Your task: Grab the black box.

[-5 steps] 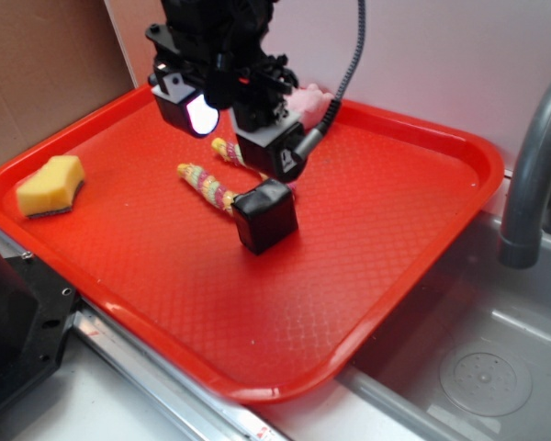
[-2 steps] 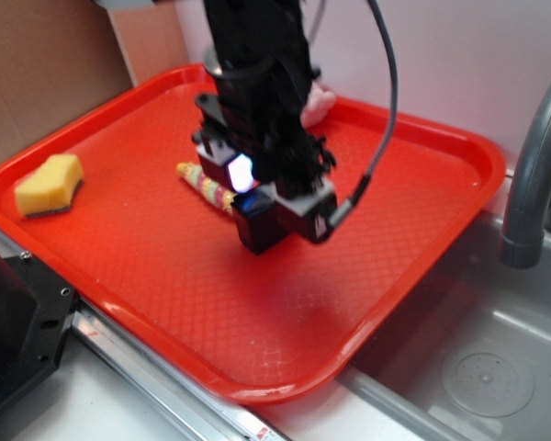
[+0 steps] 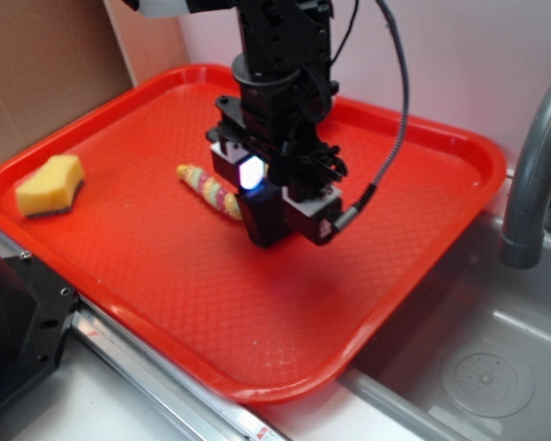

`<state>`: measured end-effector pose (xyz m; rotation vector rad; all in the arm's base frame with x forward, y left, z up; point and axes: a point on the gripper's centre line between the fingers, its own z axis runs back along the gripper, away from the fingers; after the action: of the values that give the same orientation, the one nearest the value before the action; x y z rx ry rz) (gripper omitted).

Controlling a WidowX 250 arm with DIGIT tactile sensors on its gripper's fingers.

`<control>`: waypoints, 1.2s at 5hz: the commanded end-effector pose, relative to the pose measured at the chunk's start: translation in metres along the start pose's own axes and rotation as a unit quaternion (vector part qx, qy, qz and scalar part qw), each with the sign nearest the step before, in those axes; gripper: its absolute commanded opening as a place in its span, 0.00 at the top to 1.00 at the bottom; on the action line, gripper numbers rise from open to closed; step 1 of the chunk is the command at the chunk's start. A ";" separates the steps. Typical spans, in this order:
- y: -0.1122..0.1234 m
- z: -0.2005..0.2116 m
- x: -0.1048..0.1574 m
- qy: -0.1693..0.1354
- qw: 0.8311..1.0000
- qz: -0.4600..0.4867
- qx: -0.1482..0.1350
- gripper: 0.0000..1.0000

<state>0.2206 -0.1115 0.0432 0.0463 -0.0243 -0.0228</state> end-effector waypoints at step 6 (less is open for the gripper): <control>0.004 0.004 0.009 0.005 1.000 0.002 0.012 0.00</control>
<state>0.2193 -0.1030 0.0363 0.0886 0.0305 -0.0218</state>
